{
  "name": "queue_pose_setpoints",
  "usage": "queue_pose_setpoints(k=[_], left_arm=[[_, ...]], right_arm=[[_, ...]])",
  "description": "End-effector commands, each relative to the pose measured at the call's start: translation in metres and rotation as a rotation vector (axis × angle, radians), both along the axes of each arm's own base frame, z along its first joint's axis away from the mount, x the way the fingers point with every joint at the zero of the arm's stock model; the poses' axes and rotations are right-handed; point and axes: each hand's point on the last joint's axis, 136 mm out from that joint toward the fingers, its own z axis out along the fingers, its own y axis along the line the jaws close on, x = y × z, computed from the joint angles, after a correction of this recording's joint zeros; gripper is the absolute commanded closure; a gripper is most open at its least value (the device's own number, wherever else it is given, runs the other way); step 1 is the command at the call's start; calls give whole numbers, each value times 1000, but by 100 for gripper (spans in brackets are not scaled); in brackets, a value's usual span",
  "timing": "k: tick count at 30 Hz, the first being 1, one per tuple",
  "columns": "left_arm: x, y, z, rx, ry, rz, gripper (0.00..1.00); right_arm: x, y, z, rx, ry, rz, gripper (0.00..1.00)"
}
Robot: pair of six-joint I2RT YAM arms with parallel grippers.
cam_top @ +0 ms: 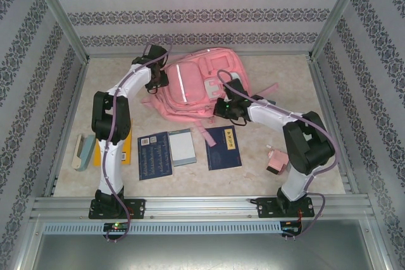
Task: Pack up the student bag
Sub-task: Rotate the student bag at the top-center of the table.
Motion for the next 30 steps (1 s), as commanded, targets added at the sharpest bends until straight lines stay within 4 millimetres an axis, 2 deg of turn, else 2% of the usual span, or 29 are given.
queue_pose_setpoints(k=[1,3,4,5,10,11,14,15,20,24,30], left_arm=[[-3,-12,26,1,-32,-62,47],[-11,-10,35,-7,-42,-60,43],[-16,-12,38,-18,-50,-64,43],[-22,-13,43,-36,-63,-67,43],[-62,-30,53,-91,-112,-103,38],[-73,-36,51,-99,-116,-119,38],[-102,-57,42,-116,-122,-184,38],[-112,-65,38,-122,-124,-215,39],[-153,-97,6,-132,-100,-325,47],[-169,-127,-7,-149,-128,-419,51],[-169,-154,-19,-104,-157,-480,55]], right_arm=[[7,50,21,110,-36,86,100],[9,60,20,116,-32,104,92],[10,61,20,115,-33,105,91],[12,61,21,111,-37,104,91],[15,52,26,90,-55,97,76],[14,50,25,86,-49,94,72],[10,45,20,85,-29,84,71],[9,43,18,82,-23,74,67],[7,39,1,83,23,23,55],[9,40,-9,114,65,-17,53],[10,30,-12,137,97,-137,52]])
